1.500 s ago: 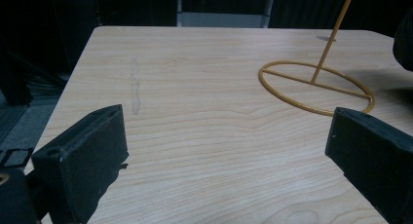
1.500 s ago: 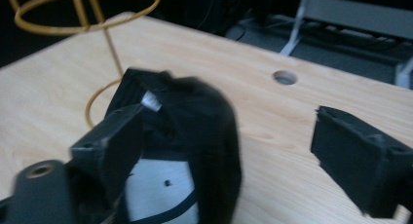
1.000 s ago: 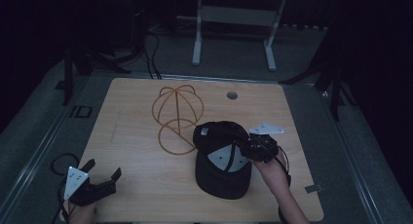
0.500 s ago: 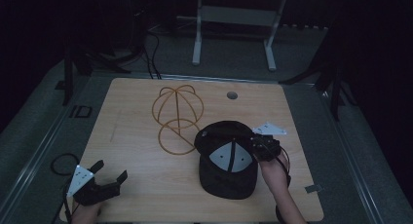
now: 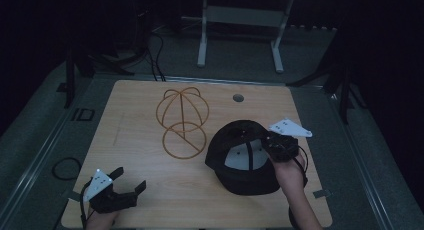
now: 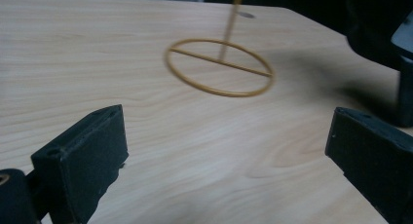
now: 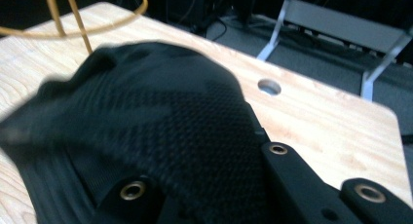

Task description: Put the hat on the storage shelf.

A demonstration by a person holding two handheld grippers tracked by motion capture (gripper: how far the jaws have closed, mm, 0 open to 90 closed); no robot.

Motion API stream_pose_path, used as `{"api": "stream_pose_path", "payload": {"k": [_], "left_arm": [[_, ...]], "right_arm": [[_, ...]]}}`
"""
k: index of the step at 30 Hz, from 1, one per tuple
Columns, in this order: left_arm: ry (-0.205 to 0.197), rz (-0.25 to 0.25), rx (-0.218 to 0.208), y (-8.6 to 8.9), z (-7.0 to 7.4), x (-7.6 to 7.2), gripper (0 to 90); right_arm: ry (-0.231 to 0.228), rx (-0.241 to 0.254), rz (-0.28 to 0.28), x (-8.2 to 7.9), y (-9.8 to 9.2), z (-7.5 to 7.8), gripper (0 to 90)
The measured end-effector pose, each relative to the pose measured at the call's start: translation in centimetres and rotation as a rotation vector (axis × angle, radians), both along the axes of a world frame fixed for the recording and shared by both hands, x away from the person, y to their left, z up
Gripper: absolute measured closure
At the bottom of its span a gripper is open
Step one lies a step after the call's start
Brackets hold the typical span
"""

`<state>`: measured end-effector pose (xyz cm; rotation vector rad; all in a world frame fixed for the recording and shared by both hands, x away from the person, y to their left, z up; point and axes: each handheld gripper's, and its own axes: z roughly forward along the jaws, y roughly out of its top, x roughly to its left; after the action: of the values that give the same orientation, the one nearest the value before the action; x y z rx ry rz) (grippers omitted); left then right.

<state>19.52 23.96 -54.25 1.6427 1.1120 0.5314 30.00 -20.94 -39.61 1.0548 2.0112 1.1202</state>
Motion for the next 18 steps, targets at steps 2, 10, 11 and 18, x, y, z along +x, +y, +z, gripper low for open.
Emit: {"api": "stream_pose_path", "payload": {"k": [2,10,11,18], "left_arm": [[-0.005,-0.019,0.000,-0.8,0.2,-0.1,2.2],[0.012,-0.116,0.008,-4.1,0.9,-0.2,4.0],[0.026,-0.131,0.003,-4.5,1.0,-0.1,4.0],[0.045,-0.185,-0.002,-6.8,1.6,0.5,7.0]], "right_arm": [[-0.016,0.000,0.006,-0.2,0.0,0.5,89.0],[-0.053,-0.008,0.010,-0.7,0.0,2.0,88.9],[-0.054,-0.001,0.014,-0.7,-0.1,2.1,89.0],[-0.084,0.014,0.031,-1.4,0.2,3.1,88.9]]}}
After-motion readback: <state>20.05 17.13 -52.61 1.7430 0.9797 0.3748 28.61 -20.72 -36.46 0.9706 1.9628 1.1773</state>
